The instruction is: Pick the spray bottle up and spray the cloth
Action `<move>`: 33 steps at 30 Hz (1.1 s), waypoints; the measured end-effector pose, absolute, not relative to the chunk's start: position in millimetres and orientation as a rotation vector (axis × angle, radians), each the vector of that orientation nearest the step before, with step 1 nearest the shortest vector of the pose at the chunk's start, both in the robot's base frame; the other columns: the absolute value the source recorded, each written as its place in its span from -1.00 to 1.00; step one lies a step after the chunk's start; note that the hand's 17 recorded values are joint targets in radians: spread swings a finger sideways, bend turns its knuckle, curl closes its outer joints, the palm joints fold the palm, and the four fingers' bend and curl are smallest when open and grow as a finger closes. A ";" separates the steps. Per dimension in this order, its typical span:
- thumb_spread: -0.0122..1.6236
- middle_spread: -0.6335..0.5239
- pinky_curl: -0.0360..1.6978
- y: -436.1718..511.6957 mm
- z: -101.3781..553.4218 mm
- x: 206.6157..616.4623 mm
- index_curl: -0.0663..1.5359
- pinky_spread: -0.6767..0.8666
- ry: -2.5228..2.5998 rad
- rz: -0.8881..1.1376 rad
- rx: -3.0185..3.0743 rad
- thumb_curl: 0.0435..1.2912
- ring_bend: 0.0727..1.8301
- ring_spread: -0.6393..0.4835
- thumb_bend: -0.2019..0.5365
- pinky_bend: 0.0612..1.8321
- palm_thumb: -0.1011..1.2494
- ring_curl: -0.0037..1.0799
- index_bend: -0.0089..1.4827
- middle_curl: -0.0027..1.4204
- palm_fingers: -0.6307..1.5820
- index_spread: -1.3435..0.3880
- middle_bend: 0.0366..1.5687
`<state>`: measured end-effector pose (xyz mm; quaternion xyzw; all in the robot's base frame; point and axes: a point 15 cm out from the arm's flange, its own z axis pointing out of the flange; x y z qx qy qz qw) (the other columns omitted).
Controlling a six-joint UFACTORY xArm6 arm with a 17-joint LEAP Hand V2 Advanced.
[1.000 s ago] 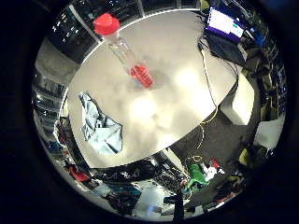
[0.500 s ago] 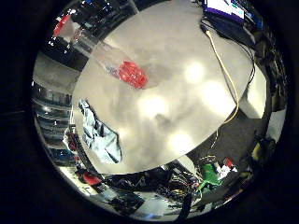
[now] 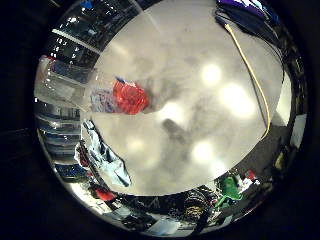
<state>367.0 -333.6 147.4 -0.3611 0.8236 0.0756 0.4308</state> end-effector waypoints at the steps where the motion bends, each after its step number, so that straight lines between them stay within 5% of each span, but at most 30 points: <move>1: 0.30 0.31 -0.60 -333.0 146.2 369.6 -0.60 0.35 2.053 0.193 -0.904 -0.59 -0.69 0.45 -0.52 -0.57 -0.04 -0.51 -0.79 -0.51 -0.39 0.31 -0.77; 17: 0.28 0.28 -0.62 -300.8 103.9 429.1 -0.60 0.33 2.064 0.272 -1.008 -0.59 -0.62 0.41 -0.51 -0.59 -0.03 -0.49 -0.78 -0.50 -0.25 0.38 -0.72; 21: 0.27 0.15 -0.64 -305.9 99.6 451.2 -0.58 0.20 2.071 0.281 -1.001 -0.57 -0.47 0.25 -0.49 -0.63 0.06 -0.46 -0.75 -0.46 0.02 0.34 -0.57; 25: 0.26 -0.01 -0.63 -311.0 104.7 472.8 -0.53 -0.17 2.054 0.263 -0.981 -0.54 -0.18 0.01 -0.47 -0.44 0.22 -0.32 -0.71 -0.35 0.55 0.22 -0.33; 28: 0.25 -0.11 -0.51 -305.7 109.5 484.0 -0.37 -0.48 2.035 0.260 -0.970 -0.51 -0.05 -0.12 -0.46 -0.21 0.38 -0.17 -0.44 -0.22 0.78 0.15 -0.07; 33: 0.23 -0.08 -0.38 -316.1 130.5 499.1 -0.16 -0.53 1.994 0.213 -1.001 -0.48 0.15 -0.15 -0.48 0.05 0.52 -0.05 0.07 -0.12 0.83 0.20 0.25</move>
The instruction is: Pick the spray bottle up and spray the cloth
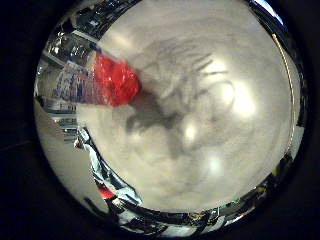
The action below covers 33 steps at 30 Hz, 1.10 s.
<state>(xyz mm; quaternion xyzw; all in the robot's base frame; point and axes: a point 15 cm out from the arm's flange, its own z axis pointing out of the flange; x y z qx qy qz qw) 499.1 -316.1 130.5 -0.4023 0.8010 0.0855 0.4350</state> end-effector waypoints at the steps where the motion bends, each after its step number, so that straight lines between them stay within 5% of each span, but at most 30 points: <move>1: 0.23 -0.07 -0.35 -313.5 132.0 499.0 -0.12 -0.52 1.985 0.224 -1.003 -0.47 0.20 -0.15 -0.48 0.09 0.54 -0.02 0.16 -0.09 0.81 0.21 0.32; 11: 0.17 -0.07 0.05 -276.2 186.6 501.4 0.05 -0.37 1.801 0.362 -1.098 -0.18 0.52 -0.21 -0.48 0.38 0.78 0.24 0.62 0.01 0.58 0.32 0.73; 25: 0.00 -0.06 0.43 -224.4 274.4 451.8 0.04 -0.30 1.786 0.362 -1.655 0.07 0.54 -0.23 -0.50 0.28 0.77 0.34 0.67 -0.01 0.55 0.33 0.79; 33: -0.06 -0.08 0.58 -164.2 346.4 443.0 0.04 -0.30 1.694 0.190 -2.076 0.16 0.53 -0.23 -0.50 0.20 0.76 0.36 0.66 -0.02 0.56 0.34 0.78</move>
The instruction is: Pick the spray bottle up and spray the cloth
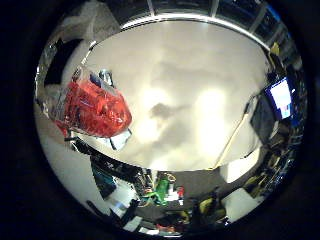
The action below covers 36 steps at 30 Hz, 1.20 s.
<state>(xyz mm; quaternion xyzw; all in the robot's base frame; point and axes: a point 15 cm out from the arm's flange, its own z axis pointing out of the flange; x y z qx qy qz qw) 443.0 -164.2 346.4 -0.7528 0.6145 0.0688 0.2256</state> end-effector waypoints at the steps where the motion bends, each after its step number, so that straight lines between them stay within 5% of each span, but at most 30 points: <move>1: -0.08 -0.08 0.59 -155.1 353.7 442.4 0.04 -0.30 1.677 0.166 -2.126 0.17 0.53 -0.23 -0.50 0.19 0.76 0.36 0.66 -0.02 0.56 0.34 0.78; 14: -0.13 -0.09 0.74 -50.5 379.3 447.5 0.05 -0.30 1.568 -0.302 -2.609 0.27 0.51 -0.23 -0.50 0.12 0.71 0.38 0.64 -0.02 0.57 0.33 0.78; 22: -0.14 -0.09 0.78 -1.9 327.0 432.5 0.05 -0.30 1.496 -0.590 -2.869 0.30 0.51 -0.24 -0.50 0.10 0.69 0.40 0.63 -0.02 0.58 0.33 0.77; 36: -0.16 -0.09 0.81 31.9 250.7 407.6 0.06 -0.30 1.411 -0.800 -3.060 0.33 0.50 -0.24 -0.50 0.09 0.67 0.42 0.63 -0.02 0.58 0.33 0.76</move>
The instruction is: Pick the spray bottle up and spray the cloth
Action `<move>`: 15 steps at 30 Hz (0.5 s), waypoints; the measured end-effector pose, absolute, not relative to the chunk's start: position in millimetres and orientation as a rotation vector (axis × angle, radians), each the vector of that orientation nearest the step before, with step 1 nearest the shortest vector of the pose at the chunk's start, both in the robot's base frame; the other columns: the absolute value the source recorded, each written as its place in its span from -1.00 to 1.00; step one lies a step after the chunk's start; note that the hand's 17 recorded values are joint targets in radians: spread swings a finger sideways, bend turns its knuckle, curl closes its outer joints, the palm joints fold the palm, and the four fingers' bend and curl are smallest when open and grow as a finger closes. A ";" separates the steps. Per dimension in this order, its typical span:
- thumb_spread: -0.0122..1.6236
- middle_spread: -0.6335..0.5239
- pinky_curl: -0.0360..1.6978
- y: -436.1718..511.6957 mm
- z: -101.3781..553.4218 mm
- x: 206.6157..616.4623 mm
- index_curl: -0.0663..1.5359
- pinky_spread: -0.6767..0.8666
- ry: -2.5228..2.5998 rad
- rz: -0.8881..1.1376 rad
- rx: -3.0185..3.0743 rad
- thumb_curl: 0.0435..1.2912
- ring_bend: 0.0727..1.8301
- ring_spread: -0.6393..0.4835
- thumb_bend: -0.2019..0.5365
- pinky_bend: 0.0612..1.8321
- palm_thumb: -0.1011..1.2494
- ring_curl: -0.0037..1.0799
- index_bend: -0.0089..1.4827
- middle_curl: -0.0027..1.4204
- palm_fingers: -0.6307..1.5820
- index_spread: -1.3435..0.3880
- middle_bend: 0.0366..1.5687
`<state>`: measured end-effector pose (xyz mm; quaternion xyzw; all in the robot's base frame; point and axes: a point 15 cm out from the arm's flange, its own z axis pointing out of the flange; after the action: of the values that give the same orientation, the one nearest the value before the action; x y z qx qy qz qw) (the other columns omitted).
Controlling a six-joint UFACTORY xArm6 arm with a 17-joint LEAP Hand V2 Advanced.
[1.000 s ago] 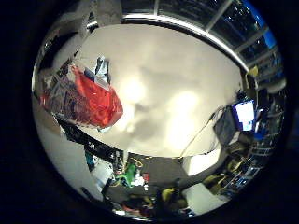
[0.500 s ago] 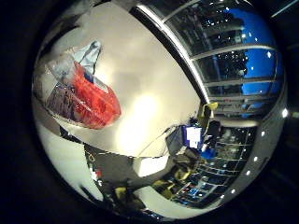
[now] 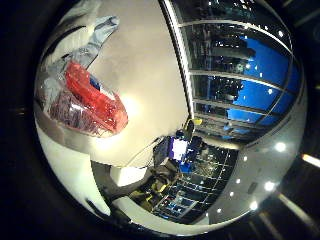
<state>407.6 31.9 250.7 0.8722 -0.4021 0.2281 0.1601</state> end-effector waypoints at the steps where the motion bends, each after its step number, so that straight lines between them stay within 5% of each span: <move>1: -0.16 -0.09 0.81 32.8 252.3 408.6 0.06 -0.30 -1.148 0.656 2.493 0.33 0.50 -0.24 -0.50 0.09 0.67 0.42 0.63 -0.02 0.58 0.33 0.76; 15: -0.19 -0.07 0.82 33.5 271.3 416.8 0.07 -0.30 -1.196 0.695 2.502 0.35 0.49 -0.24 -0.51 0.07 0.67 0.43 0.62 -0.01 0.59 0.33 0.76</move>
<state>416.8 33.5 271.3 0.8665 -0.4142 0.2405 0.1408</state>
